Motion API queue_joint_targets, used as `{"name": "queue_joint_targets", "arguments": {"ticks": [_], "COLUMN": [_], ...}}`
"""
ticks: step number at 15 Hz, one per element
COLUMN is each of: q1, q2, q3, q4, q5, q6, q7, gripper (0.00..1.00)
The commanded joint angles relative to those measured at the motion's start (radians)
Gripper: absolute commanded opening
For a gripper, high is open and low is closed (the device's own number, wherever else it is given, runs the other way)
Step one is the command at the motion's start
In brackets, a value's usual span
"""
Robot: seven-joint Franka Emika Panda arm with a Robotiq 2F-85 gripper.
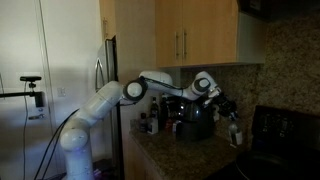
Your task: Move the glass bottle to the right of the counter, close the air fryer, then move the cellars to the right of the counter
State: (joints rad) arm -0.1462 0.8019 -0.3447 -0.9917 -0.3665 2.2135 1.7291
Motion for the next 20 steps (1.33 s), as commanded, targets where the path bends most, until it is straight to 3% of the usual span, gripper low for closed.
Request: {"name": "queue_joint_targets", "arguments": {"ticks": [1, 5, 10, 20], "q1": [-0.012, -0.015, -0.023, -0.039], "q2": [-0.045, -0.057, 0.014, 0.059], "q3": [0.01, -0.015, -0.024, -0.011], "q4": [0.067, 0.146, 0.208, 0.18], "q5": [0.022, 0.0, -0.007, 0.003], "q6": [-0.182, -0.408, -0.538, -0.386], "q7": [-0.091, -0.159, -0.159, -0.099], "gripper": [0.06, 0.06, 0.06, 0.06]}}
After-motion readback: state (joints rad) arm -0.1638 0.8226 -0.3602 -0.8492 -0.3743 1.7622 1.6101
